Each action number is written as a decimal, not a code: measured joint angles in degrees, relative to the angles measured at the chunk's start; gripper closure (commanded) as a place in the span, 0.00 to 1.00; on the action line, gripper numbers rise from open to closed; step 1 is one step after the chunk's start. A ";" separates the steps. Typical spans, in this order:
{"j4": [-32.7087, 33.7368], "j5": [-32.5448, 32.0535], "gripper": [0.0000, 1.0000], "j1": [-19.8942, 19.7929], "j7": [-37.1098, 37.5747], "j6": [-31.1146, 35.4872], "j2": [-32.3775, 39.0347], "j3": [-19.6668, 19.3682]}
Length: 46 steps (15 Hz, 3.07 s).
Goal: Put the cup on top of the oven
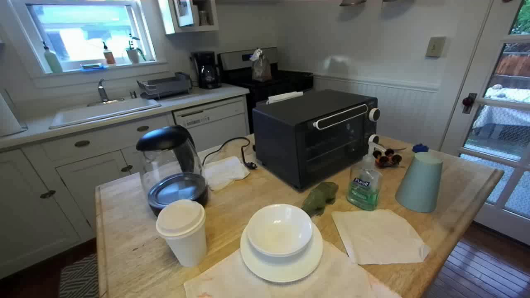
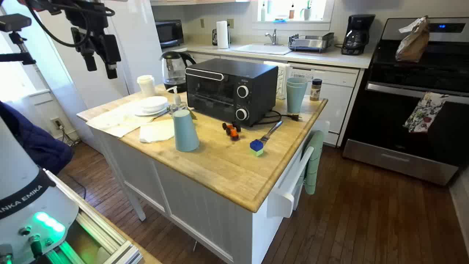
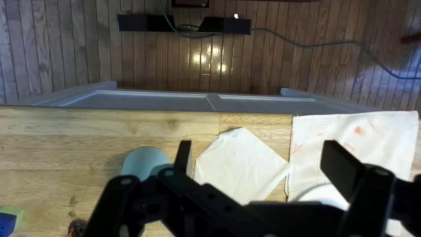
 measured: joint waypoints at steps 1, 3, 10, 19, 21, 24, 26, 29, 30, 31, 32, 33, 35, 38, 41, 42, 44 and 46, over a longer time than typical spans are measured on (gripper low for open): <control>0.00 0.00 0.00 0.00 0.00 0.00 0.00 0.00; 0.00 0.00 0.00 0.00 0.00 0.00 0.00 0.00; 0.00 0.00 0.00 0.00 0.00 0.00 0.00 0.01; 0.26 0.03 0.00 -6.52 5.49 11.13 6.58 -3.03; 0.38 0.55 0.00 -8.66 7.35 17.41 10.93 -4.35; 1.10 1.83 0.00 -10.49 12.28 24.84 16.88 -4.90; 1.89 2.75 0.00 -11.42 16.28 27.53 20.25 -4.90; 3.45 3.34 0.00 -13.48 21.81 30.00 24.80 -5.12; 4.04 3.39 0.00 -14.29 23.59 30.39 26.23 -5.29; 4.76 3.50 0.00 -15.03 25.29 30.42 27.62 -5.57; 5.47 3.88 0.00 -15.55 26.44 30.30 28.99 -5.97; 6.17 5.02 0.00 -15.59 26.07 30.59 30.26 -6.63; 7.26 6.43 0.00 -15.54 24.98 31.22 32.21 -7.53; 7.87 6.72 0.00 -15.45 24.86 31.27 33.07 -7.63; 7.87 6.73 0.00 -15.55 25.21 31.47 33.18 -7.66; 7.94 6.73 0.00 -15.77 26.14 31.47 33.64 -7.89; 8.51 6.73 0.00 -16.54 28.29 30.79 35.73 -8.74; 10.05 6.86 0.00 -17.16 30.50 28.71 38.99 -9.98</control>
